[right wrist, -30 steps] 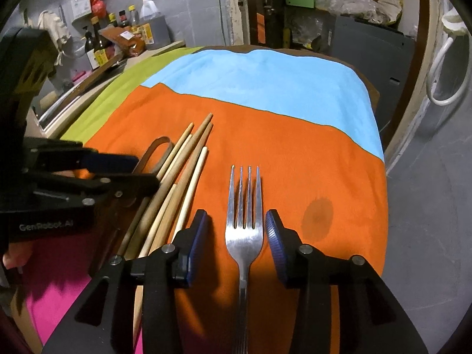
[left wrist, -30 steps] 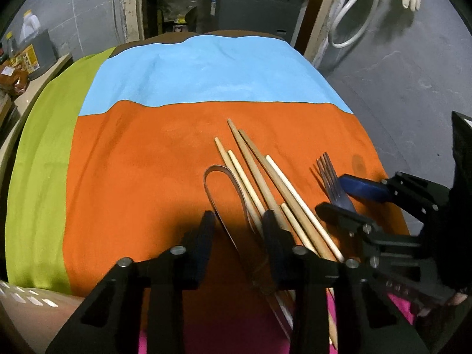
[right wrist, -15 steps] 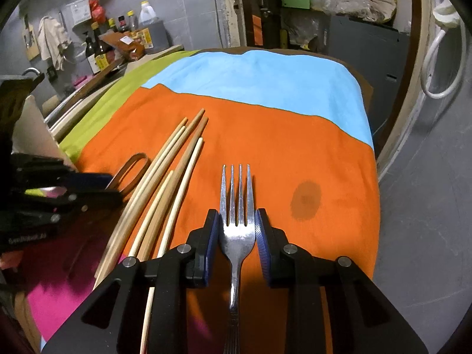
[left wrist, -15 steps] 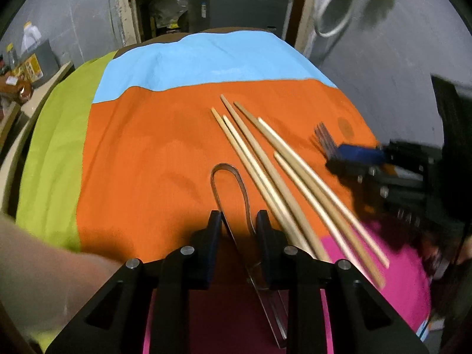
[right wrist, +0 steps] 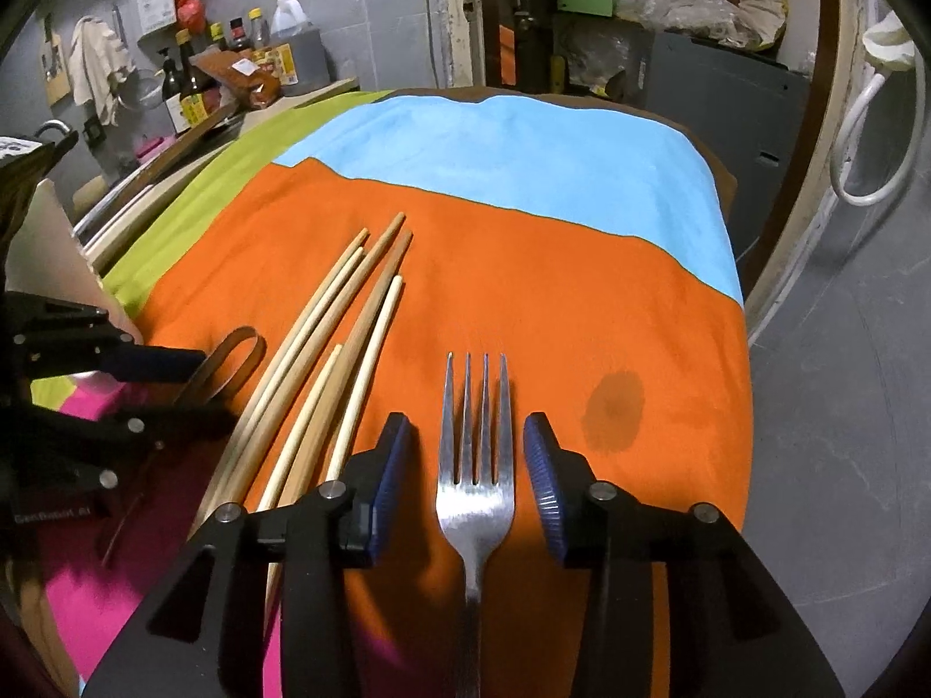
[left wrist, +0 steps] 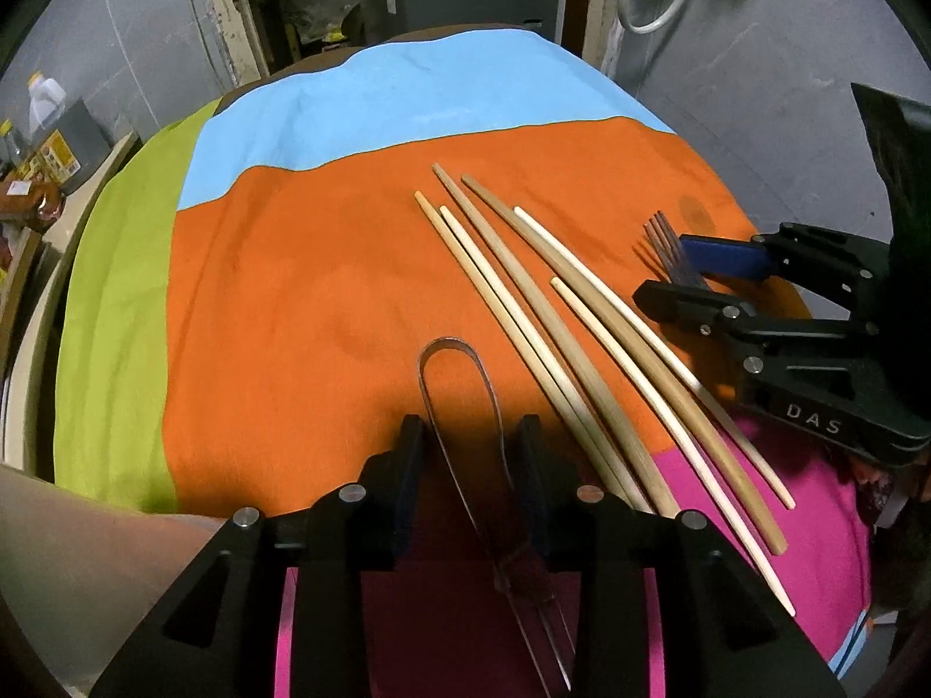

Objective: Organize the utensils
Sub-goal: 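Grasp the metal tongs with the left tool while the right tool lifts the fork, then carry the tongs and fork to the white caddy with both tools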

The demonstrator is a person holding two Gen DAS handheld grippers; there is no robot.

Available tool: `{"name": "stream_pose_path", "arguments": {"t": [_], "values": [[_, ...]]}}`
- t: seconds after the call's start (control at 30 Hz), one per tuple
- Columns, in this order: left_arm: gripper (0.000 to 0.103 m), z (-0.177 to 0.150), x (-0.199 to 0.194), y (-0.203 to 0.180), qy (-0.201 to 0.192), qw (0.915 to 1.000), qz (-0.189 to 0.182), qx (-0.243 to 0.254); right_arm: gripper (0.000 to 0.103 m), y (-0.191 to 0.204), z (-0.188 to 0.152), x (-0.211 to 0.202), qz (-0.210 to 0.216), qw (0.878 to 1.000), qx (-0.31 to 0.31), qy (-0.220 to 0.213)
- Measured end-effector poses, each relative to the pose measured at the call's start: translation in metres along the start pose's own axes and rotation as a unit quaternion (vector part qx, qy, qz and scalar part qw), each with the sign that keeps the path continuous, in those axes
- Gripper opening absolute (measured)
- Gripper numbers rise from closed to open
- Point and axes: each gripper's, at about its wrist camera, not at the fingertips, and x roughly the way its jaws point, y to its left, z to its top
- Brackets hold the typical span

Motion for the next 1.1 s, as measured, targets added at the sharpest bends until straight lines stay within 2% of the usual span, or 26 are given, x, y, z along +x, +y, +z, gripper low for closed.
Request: {"name": "stream_pose_path", "arguments": {"t": [0.03, 0.17, 0.33, 0.5, 0.63, 0.73, 0.87, 1.1], "values": [[0.022, -0.001, 0.0, 0.001, -0.004, 1.0, 0.001, 0.0, 0.023, 0.0, 0.0, -0.001, -0.001, 1.0, 0.0, -0.001], [0.019, -0.009, -0.006, 0.009, -0.026, 0.9993, -0.008, -0.025, 0.022, 0.002, -0.005, -0.008, -0.012, 1.0, 0.006, -0.011], [0.019, -0.032, -0.038, 0.008, -0.114, 0.9928, -0.005, -0.038, 0.022, 0.021, -0.016, -0.038, -0.032, 0.997, -0.006, -0.068], [0.019, -0.059, -0.073, 0.005, -0.213, 0.9758, 0.011, -0.048, 0.022, 0.05, -0.029, -0.077, -0.057, 0.987, -0.017, -0.149], [0.019, -0.076, -0.093, 0.003, -0.268, 0.9611, 0.025, -0.061, 0.022, 0.073, -0.035, -0.1, -0.087, 0.974, -0.029, -0.207], [0.019, -0.086, -0.108, 0.004, -0.304, 0.9495, 0.033, -0.071, 0.021, 0.085, -0.036, -0.116, -0.087, 0.966, -0.02, -0.244], [0.019, -0.094, -0.13, 0.009, -0.343, 0.9344, 0.044, -0.086, 0.021, 0.099, -0.031, -0.134, -0.094, 0.955, -0.019, -0.282], [0.019, -0.094, -0.166, 0.021, -0.381, 0.9178, 0.045, -0.101, 0.021, 0.123, -0.011, -0.157, -0.085, 0.941, -0.03, -0.325]]}}
